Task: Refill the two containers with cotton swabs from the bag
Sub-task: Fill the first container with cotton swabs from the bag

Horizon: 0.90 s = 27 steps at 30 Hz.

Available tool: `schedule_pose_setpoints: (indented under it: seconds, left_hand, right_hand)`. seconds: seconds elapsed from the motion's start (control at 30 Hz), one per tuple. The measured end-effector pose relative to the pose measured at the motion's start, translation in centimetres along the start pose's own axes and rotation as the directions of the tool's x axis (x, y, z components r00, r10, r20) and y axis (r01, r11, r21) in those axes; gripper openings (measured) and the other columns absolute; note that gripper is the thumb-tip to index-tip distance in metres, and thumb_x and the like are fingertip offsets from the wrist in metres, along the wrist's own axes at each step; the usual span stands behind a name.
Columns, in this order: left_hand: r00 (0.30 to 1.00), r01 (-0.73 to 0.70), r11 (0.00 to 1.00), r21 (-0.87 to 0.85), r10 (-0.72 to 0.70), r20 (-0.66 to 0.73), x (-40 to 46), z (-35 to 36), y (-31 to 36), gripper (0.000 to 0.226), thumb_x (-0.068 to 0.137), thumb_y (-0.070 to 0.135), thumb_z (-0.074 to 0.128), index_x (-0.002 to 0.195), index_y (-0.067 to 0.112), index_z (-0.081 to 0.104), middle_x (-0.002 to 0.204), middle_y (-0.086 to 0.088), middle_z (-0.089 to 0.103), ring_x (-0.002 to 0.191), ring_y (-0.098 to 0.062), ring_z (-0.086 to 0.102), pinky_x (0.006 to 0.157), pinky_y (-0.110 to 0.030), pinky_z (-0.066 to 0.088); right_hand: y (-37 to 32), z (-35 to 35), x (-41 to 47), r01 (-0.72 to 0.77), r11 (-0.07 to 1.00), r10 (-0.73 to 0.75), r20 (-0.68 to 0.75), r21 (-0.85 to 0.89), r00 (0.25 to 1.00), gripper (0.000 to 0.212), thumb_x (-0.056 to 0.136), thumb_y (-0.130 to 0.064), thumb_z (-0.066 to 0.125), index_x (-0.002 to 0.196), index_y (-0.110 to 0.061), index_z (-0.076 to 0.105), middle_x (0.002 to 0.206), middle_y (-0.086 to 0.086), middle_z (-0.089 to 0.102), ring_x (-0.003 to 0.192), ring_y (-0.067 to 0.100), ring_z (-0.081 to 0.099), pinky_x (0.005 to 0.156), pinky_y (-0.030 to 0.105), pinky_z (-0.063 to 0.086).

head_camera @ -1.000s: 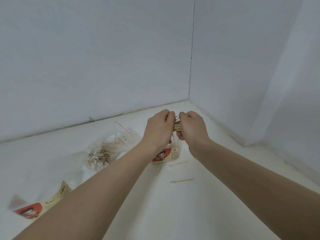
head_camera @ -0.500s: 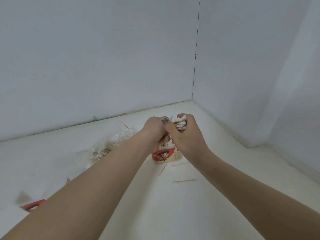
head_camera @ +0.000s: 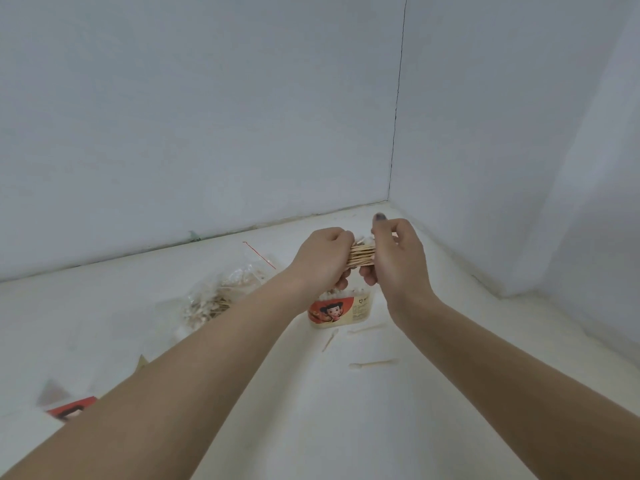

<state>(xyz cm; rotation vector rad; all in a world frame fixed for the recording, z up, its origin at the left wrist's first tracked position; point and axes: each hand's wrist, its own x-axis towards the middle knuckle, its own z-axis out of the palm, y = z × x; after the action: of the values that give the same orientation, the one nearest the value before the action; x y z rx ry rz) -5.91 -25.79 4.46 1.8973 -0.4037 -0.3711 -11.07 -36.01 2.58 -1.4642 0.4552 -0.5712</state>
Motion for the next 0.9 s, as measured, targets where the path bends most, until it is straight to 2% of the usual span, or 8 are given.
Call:
schedule_pose_setpoints:
  seconds: [0.17,0.33,0.53,0.63,0.67,0.73,0.77,0.9]
  left_hand:
    - [0.997,-0.054,0.989,0.137,0.062,-0.053,-0.2,0.2,0.2,0.029,0.097,0.019,0.038,0.07,0.013,0.047,0.065,-0.007,0.052,0.059,-0.024,0.046,0.046,-0.023,0.037]
    - [0.994,-0.059,0.995,0.083,0.066,-0.085,-0.1,0.5,0.1,0.027,0.097,0.021,0.036,0.072,0.012,0.042,0.07,-0.008,0.047,0.063,-0.022,0.042,0.046,-0.024,0.034]
    - [0.985,-0.143,0.951,0.274,0.165,-0.058,0.7,0.0,-0.5,0.031,0.099,0.029,0.045,0.074,0.011,0.049,0.065,-0.002,0.056,0.046,-0.019,0.05,0.042,-0.018,0.037]
    - [0.986,-0.108,0.946,0.305,0.141,-0.09,0.8,-0.1,-0.2,0.03,0.098,0.034,0.045,0.086,0.009,0.056,0.069,-0.004,0.064,0.043,-0.016,0.056,0.04,-0.018,0.041]
    - [0.988,-0.096,0.955,0.282,0.126,-0.091,0.8,0.0,-0.1,0.031,0.099,0.032,0.042,0.09,0.007,0.057,0.071,-0.006,0.066,0.045,-0.016,0.059,0.043,-0.02,0.048]
    - [0.992,-0.068,0.988,0.136,0.082,-0.101,1.1,0.2,-0.1,0.032,0.1,0.028,0.038,0.095,0.004,0.058,0.078,-0.012,0.069,0.054,-0.023,0.067,0.064,-0.036,0.062]
    - [0.991,-0.053,0.997,0.05,0.058,-0.12,1.2,0.2,-0.1,0.031,0.101,0.027,0.036,0.096,0.004,0.058,0.086,-0.015,0.07,0.06,-0.026,0.069,0.073,-0.043,0.063]
    - [0.963,0.059,0.956,-0.287,-0.13,-0.236,2.0,-0.1,-0.3,0.034,0.103,0.033,0.036,0.102,0.006,0.058,0.099,-0.015,0.066,0.079,-0.026,0.063,0.072,-0.037,0.056]
  right_hand:
    - [0.2,0.5,-0.3,0.047,0.993,-0.043,0.038,-0.107,0.998,0.037,0.104,-0.044,0.038,0.097,-0.013,0.057,0.076,0.008,0.062,0.044,0.015,0.054,0.045,0.026,0.044]
    - [1.0,0.9,0.1,0.032,0.978,-0.016,0.082,-0.204,0.996,0.042,0.105,-0.042,0.033,0.089,-0.009,0.052,0.073,0.007,0.059,0.048,0.016,0.053,0.054,0.031,0.043]
    - [0.5,0.8,0.8,0.001,0.978,0.026,0.125,-0.207,0.992,0.056,0.102,-0.054,0.032,0.09,-0.004,0.052,0.067,0.006,0.053,0.048,0.014,0.047,0.051,0.027,0.039]
    - [0.7,1.2,1.2,0.061,0.968,-0.039,0.097,-0.244,0.995,0.047,0.1,-0.052,0.042,0.078,-0.012,0.049,0.068,0.002,0.055,0.054,0.016,0.049,0.058,0.03,0.04]
    - [0.9,1.3,1.3,0.09,0.966,-0.073,0.078,-0.243,0.994,0.043,0.1,-0.049,0.046,0.076,-0.013,0.049,0.068,0.002,0.056,0.057,0.018,0.05,0.06,0.031,0.04]
    - [1.1,1.4,1.6,0.123,0.966,-0.115,0.048,-0.227,0.992,0.04,0.1,-0.043,0.05,0.075,-0.012,0.051,0.068,0.002,0.057,0.059,0.02,0.051,0.06,0.033,0.041]
    - [1.2,1.4,1.8,0.122,0.969,-0.117,0.035,-0.217,0.992,0.038,0.099,-0.04,0.052,0.075,-0.011,0.051,0.068,0.003,0.057,0.059,0.021,0.051,0.06,0.034,0.041]
    - [1.2,0.7,2.5,0.067,0.985,-0.069,-0.009,-0.16,0.998,0.036,0.1,-0.038,0.051,0.075,-0.012,0.049,0.063,0.0,0.052,0.055,0.018,0.048,0.061,0.037,0.043]
